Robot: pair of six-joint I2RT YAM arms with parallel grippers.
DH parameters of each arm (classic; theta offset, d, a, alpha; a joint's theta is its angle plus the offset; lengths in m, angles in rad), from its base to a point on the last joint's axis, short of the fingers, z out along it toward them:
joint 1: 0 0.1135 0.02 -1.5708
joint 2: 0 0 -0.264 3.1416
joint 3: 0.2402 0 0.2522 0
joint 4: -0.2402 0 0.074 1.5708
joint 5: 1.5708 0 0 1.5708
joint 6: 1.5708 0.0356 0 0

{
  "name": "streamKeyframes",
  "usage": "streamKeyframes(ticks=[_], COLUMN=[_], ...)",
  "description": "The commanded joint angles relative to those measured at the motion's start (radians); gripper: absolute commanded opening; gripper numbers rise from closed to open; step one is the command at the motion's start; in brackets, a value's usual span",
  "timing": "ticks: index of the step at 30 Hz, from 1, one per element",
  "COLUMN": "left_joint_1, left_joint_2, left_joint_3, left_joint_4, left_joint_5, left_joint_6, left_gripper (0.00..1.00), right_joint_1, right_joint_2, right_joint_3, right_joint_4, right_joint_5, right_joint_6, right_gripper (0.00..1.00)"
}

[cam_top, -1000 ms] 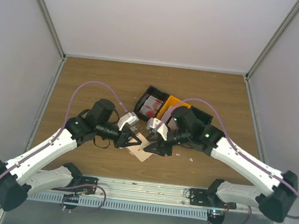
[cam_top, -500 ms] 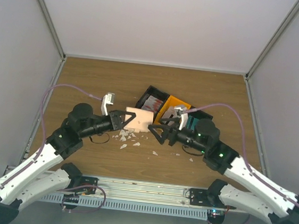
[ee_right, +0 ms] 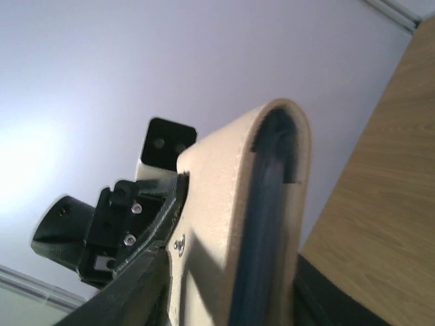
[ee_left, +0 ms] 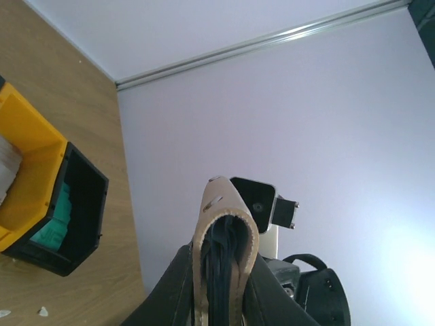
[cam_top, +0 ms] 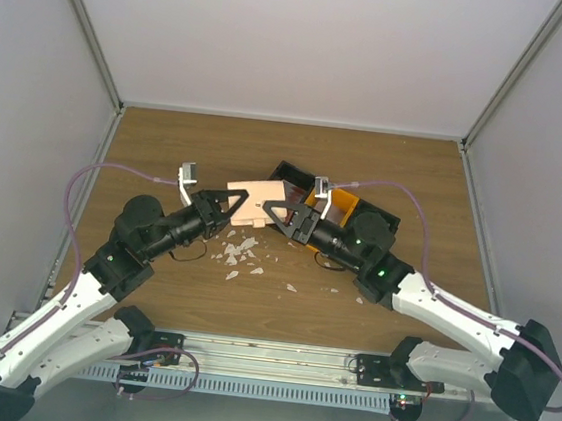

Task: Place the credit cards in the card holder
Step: Adjust the card holder.

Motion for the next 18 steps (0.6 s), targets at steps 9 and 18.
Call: streamKeyframes(ticks=[9, 18], left_joint_1=[0.008, 0.020], left_joint_2=[-0.057, 0.013], left_joint_3=[0.020, 0.120], left_joint_4=[-0.052, -0.532], left_joint_5=[0.277, 0.358], left_joint_6=[0.383, 0.945], left_gripper=[0.72, 0.88], right_joint_1=[-0.093, -0.139], right_joint_2=[-0.029, -0.028], right_joint_3=[0.136, 0.248], right_joint_4=[-0.175, -0.706], right_joint_5=[-0.263, -0.633], right_joint_6=[-0.294, -0.761], right_gripper=[0.00, 0.00])
